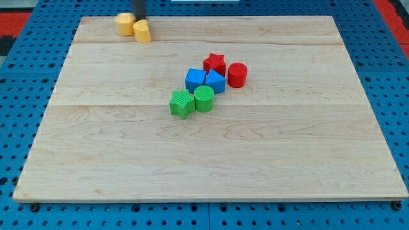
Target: Move the yellow heart into the red star
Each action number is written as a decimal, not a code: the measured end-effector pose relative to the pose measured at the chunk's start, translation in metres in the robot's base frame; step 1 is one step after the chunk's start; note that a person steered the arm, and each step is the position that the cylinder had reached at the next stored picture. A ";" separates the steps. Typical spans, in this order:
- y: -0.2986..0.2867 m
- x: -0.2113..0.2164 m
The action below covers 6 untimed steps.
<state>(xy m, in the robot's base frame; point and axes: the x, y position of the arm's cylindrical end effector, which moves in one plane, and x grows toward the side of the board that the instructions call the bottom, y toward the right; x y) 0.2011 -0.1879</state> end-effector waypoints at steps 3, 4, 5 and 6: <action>0.030 0.026; 0.067 0.012; 0.161 0.063; 0.217 0.097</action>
